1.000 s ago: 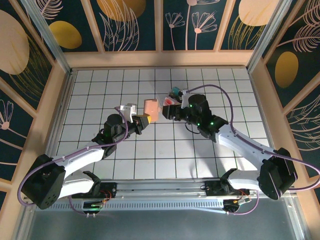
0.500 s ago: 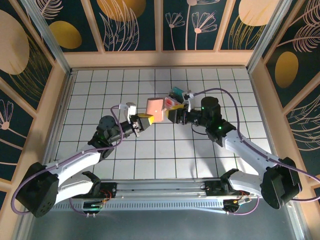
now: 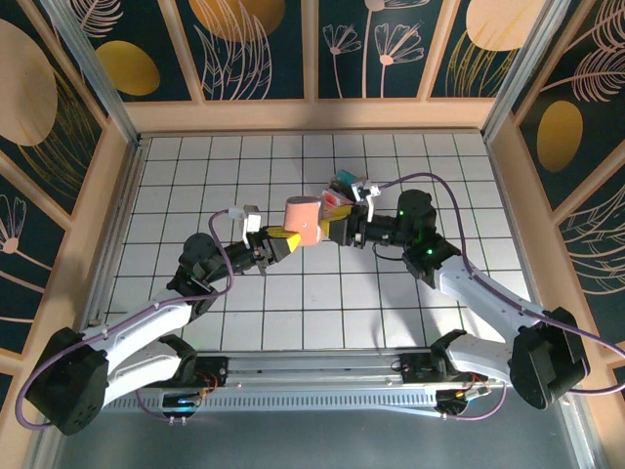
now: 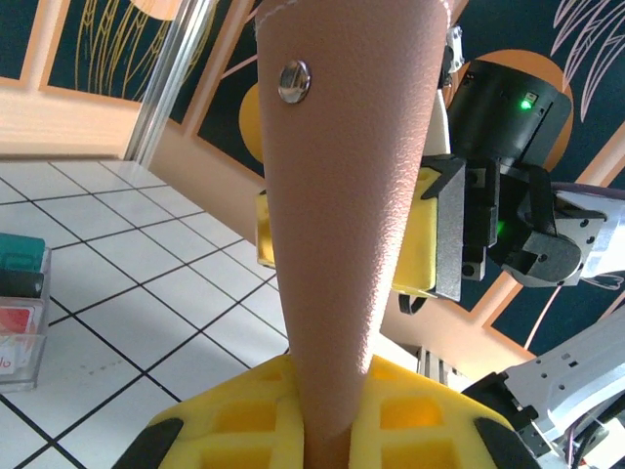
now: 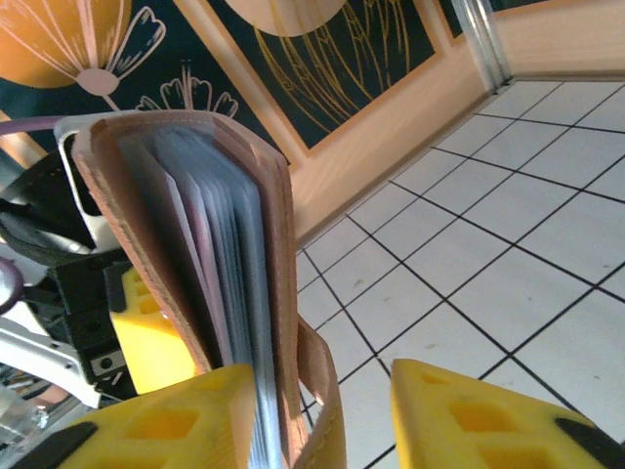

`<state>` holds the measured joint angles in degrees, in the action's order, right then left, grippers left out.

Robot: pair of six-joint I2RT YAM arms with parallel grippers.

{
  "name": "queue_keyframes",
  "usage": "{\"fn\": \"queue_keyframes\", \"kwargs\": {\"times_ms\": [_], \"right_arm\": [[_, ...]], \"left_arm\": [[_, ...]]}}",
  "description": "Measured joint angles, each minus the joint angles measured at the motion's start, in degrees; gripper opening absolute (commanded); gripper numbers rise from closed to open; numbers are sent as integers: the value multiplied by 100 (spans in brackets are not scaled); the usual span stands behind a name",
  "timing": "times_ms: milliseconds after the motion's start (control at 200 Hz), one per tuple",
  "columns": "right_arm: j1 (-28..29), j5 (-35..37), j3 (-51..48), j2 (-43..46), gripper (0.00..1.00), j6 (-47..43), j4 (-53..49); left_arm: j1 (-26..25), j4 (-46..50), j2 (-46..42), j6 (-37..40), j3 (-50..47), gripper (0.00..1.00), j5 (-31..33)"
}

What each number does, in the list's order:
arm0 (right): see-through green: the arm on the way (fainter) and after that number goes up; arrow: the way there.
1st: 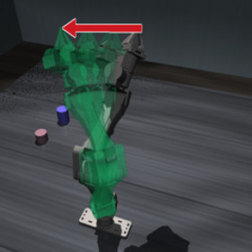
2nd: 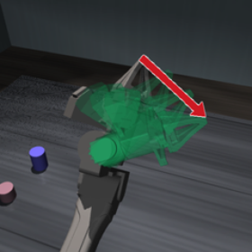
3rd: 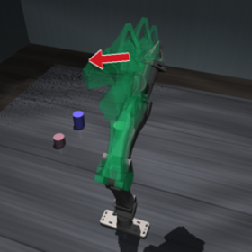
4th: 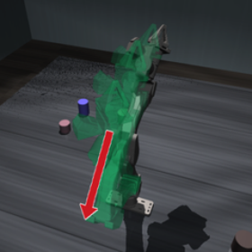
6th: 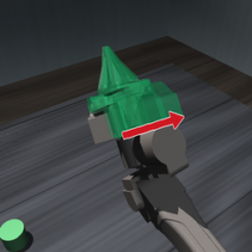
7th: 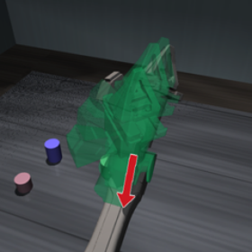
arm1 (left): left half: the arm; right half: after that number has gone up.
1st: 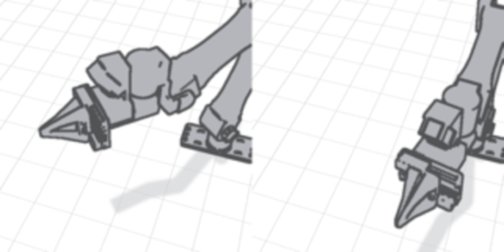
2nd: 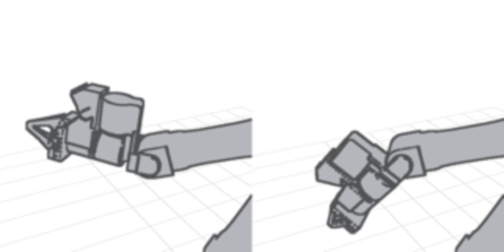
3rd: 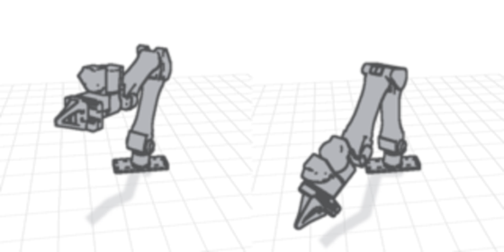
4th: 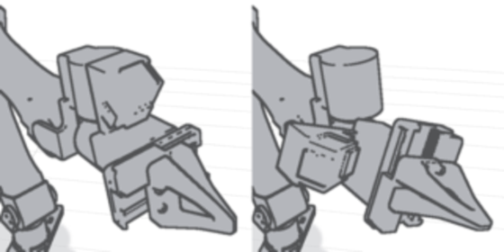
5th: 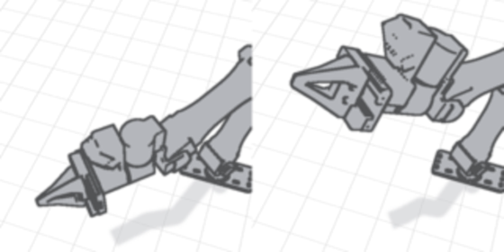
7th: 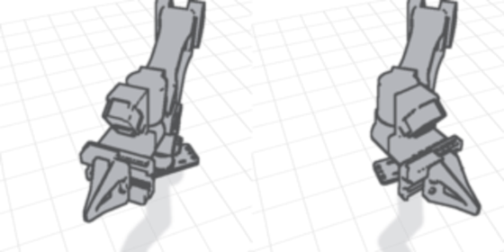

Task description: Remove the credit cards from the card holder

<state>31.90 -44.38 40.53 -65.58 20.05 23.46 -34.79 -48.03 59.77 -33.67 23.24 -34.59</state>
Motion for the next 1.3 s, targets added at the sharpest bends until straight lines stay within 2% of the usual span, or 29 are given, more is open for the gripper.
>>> {"fn": "queue_keyframes", "kwargs": {"times_ms": [290,651,771,821,976,1141,1191,1301], "right_arm": [[-26,-402,-2,-146,22,122,363],[-70,-787,-11,-321,17,304,828],[-109,-835,-11,-369,0,358,966],[-122,-848,-11,-389,0,409,999],[-149,-857,-17,-402,0,431,1016],[-81,-859,-20,-402,0,426,960],[-52,-841,-20,-402,0,420,898],[-39,-726,-20,-402,0,376,706]], "left_arm": [[33,-151,-7,-44,-44,0,-98],[39,-295,42,-153,-50,0,-146],[68,-459,160,-243,-50,0,-170],[76,-520,205,-260,-50,0,-179],[79,-579,302,-289,-48,16,-162],[42,-437,455,-313,26,68,-149],[28,-356,505,-369,48,77,-138],[26,-179,588,-350,114,88,-114]]}}
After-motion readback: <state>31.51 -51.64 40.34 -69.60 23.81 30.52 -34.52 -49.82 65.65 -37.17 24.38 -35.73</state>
